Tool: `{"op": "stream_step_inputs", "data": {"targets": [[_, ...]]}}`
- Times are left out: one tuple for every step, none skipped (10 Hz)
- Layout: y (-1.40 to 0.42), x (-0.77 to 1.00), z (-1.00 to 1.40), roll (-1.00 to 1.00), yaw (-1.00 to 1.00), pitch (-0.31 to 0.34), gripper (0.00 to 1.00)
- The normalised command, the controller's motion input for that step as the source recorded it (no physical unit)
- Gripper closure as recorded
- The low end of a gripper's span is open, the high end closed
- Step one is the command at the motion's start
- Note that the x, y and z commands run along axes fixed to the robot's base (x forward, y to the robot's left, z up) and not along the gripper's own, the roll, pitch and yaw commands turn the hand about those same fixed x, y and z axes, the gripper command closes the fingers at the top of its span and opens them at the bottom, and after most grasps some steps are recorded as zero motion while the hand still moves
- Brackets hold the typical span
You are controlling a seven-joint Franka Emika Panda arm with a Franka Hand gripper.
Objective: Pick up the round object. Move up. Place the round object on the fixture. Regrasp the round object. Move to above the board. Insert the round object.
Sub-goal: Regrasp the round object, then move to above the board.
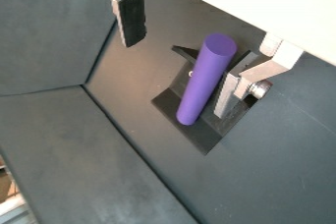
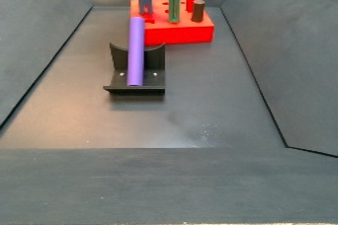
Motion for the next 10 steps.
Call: {"op": "stream_step_inputs", "data": {"targets": [[0.03,0.08,-1.00,0.08,0.07,-0.060,0.00],[0.02,0.10,-1.00,0.08,0.05,-0.061,0.00],[0.02,0.10,-1.00,0.08,0.04,-0.059,0.00],[0.01,0.12,-0.96,0.08,0.02,-0.048,0.00],[0.01,0.12,-0.85,0.08,0.01,-0.042,0.00],[0.00,0.10,-0.63,0.07,0.01,-0.027,0.00],[0.00,0.09,-0.41,0.08,0.00,-0.013,0.00],[0.00,0.09,-0.26,0.07,0.01,-0.008,0.00],[0.00,0.00,0.00,0.00,0.00,0.000,1.00],[0.17,-0.17,1.00,0.15,-0.10,-0.126,1.00]]}}
